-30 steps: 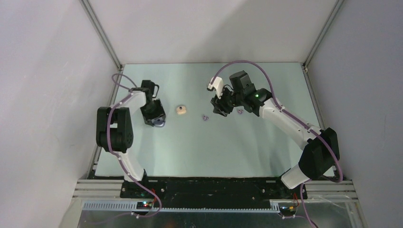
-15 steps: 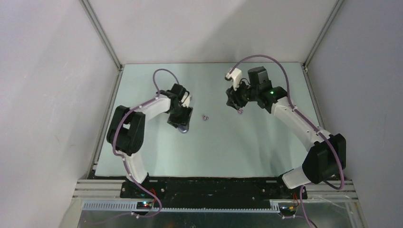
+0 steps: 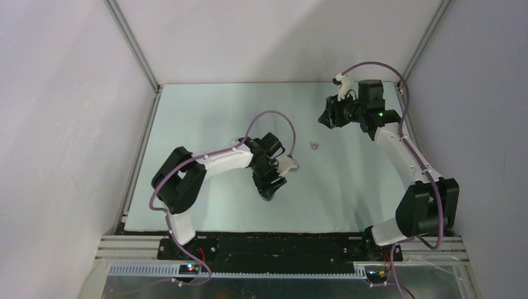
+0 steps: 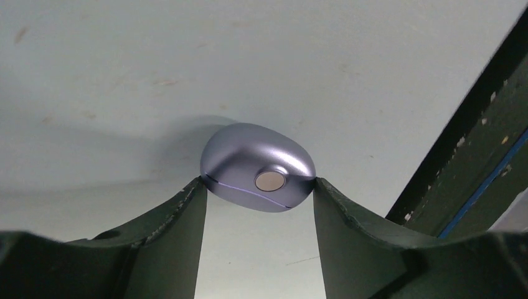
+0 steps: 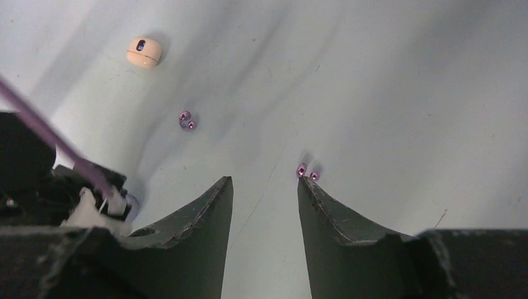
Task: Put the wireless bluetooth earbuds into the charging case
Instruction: Move the charging case to the center of the board, then pick up the charging case from the center of the board.
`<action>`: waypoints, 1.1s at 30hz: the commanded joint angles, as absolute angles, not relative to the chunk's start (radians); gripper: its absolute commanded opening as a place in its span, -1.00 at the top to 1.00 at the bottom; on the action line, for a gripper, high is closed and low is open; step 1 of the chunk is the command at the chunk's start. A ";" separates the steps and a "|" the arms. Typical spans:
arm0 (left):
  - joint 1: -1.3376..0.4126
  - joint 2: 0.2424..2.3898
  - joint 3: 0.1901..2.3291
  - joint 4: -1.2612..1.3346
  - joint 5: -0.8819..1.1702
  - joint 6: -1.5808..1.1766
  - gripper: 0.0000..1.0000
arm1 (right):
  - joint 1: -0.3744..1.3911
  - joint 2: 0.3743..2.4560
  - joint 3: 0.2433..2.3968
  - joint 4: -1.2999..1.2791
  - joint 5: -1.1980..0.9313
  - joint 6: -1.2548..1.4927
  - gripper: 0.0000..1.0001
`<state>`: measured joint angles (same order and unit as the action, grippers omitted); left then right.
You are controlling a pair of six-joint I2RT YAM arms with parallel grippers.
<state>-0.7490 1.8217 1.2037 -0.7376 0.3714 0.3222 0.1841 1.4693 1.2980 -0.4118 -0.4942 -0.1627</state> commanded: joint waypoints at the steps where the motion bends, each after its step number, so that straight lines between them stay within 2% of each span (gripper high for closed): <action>1: -0.807 1.792 1.186 -0.797 0.377 0.625 0.14 | 0.142 1.428 1.283 -0.407 -0.538 -0.122 0.06; 4: -0.816 1.776 1.174 -0.782 0.360 0.681 -0.03 | 0.103 1.428 1.257 -0.418 -0.583 -0.133 0.06; 5: -0.817 1.757 1.172 -0.761 0.352 0.690 -0.22 | 0.092 1.430 1.243 -0.423 -0.608 -0.153 0.04; 8: -0.806 1.683 1.162 -0.705 0.330 0.664 -0.43 | 0.087 1.447 1.228 -0.446 -0.661 -0.218 0.01; 12: -0.759 1.585 1.191 -0.699 0.347 0.643 -0.56 | 0.091 1.467 1.237 -0.497 -0.732 -0.349 -0.09; 15: -0.718 1.523 1.238 -0.739 0.380 0.628 -0.61 | 0.113 1.484 1.258 -0.604 -0.810 -0.555 -0.13; 18: -0.643 1.441 1.268 -0.754 0.370 0.546 -0.62 | 0.216 1.524 1.305 -0.777 -0.837 -0.794 -0.15; 20: -0.586 1.374 1.268 -0.725 0.350 0.459 -0.63 | 0.307 1.555 1.335 -0.873 -0.806 -1.061 -0.14; 23: -0.514 1.250 1.234 -0.656 0.218 0.324 -0.64 | 0.416 1.621 1.382 -0.953 -0.758 -1.263 -0.14; 24: -0.479 1.228 1.224 -0.629 0.192 0.280 -0.67 | 0.463 1.637 1.393 -0.982 -0.737 -1.345 -0.14; 27: -0.424 1.148 1.179 -0.613 0.065 0.146 -0.96 | 0.542 1.752 1.480 -1.062 -0.694 -1.491 -0.15; 30: -0.385 1.118 1.126 -0.632 0.079 0.037 -0.99 | 0.614 1.856 1.568 -1.154 -0.656 -1.590 -0.22; 31: -0.372 1.094 1.110 -0.633 0.082 0.014 -0.99 | 0.639 1.899 1.597 -1.162 -0.645 -1.603 -0.59; 33: -0.367 1.067 1.076 -0.650 0.094 -0.016 -0.99 | 0.676 1.945 1.608 -1.147 -0.597 -1.639 -0.94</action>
<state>-0.3862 1.0969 1.1404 -0.6300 0.1238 0.1455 0.6201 1.8683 1.5448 -1.0546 -0.6796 -1.4429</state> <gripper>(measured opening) 0.994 0.842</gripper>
